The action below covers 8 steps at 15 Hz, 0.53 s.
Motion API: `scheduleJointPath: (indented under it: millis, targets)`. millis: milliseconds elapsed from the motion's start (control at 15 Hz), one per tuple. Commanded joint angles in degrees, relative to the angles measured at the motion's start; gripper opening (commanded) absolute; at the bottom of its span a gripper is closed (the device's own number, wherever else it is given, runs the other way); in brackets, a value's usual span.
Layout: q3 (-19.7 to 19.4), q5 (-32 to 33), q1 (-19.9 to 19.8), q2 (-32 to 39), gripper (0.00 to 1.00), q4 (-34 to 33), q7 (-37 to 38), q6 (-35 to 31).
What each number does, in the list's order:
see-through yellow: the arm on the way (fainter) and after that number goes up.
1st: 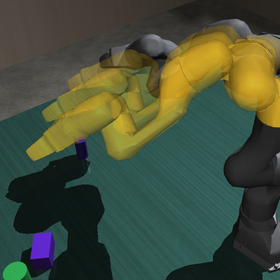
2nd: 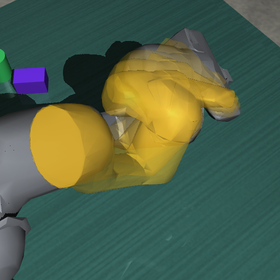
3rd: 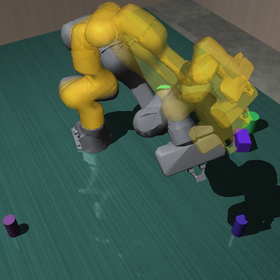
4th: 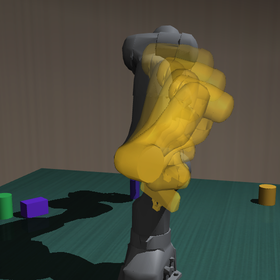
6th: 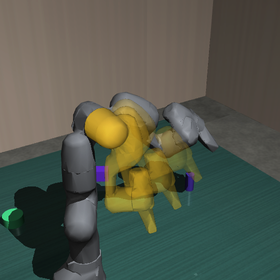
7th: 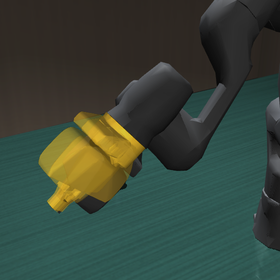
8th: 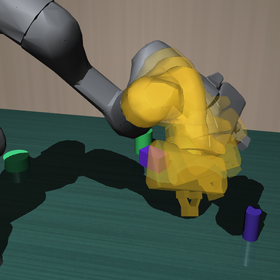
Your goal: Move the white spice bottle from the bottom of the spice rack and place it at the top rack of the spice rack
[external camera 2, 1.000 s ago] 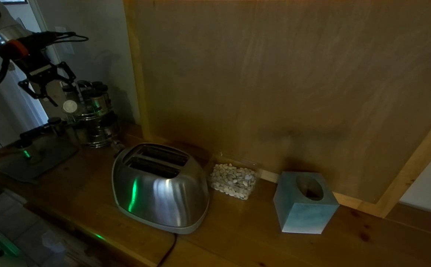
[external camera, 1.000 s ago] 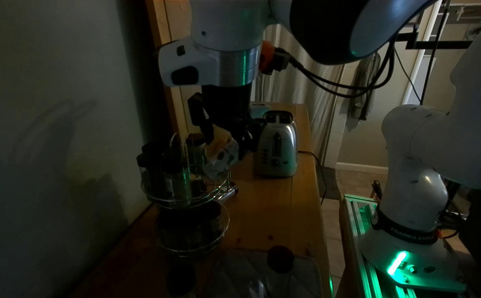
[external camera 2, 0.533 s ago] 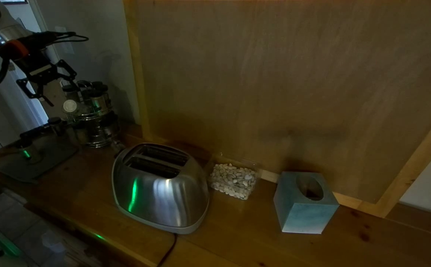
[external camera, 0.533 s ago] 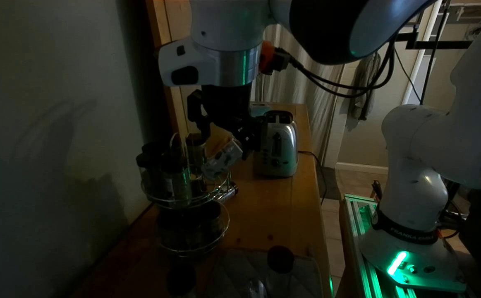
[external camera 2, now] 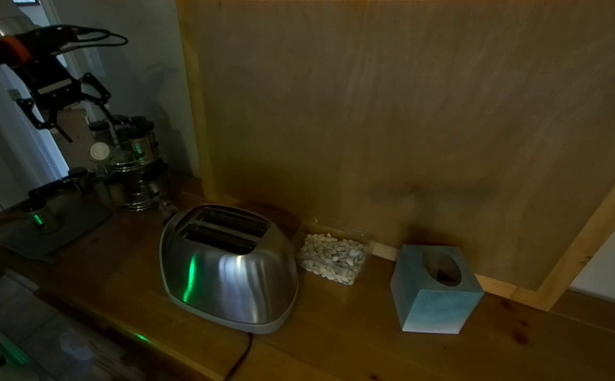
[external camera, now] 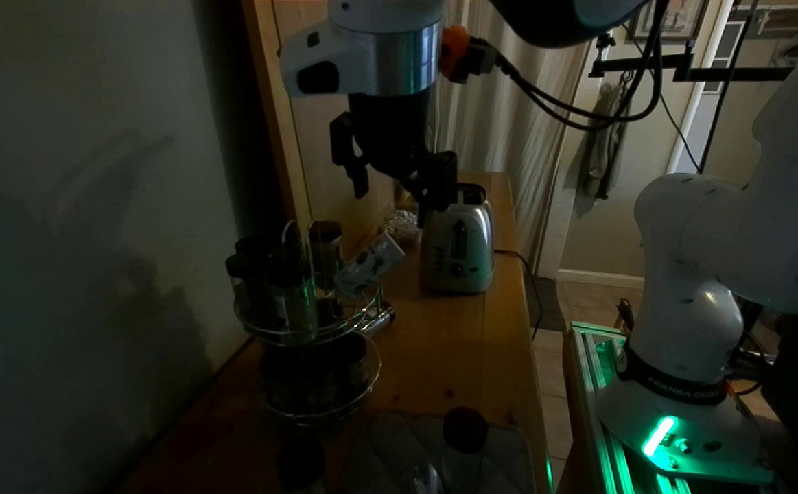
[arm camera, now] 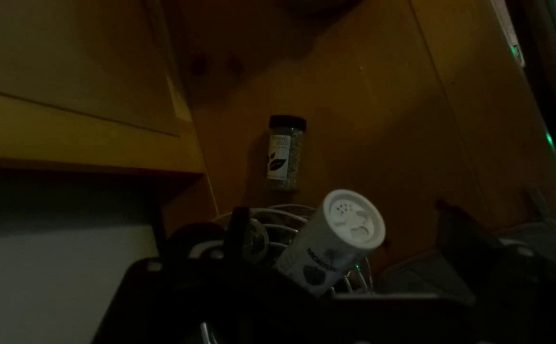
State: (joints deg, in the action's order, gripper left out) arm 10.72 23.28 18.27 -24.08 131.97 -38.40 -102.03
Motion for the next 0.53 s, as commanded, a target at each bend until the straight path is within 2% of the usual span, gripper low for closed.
scheduleJointPath:
  millis: [0,200,333,400,467]
  targets:
    - [-2.84,-6.27,-0.58,-2.31,1.00,-1.17,0.26,2.72]
    - [-6.44,-13.99,-0.30,-4.21,1.00,0.34,-1.44,1.76]
    - [-7.69,-18.46,-0.74,-5.12,1.00,1.62,-0.03,1.49]
    - [-6.10,-14.65,-1.05,-3.19,1.00,-0.16,-0.58,1.68]
    - [-6.40,-15.10,-1.19,-3.26,1.00,-0.11,-0.64,1.68]
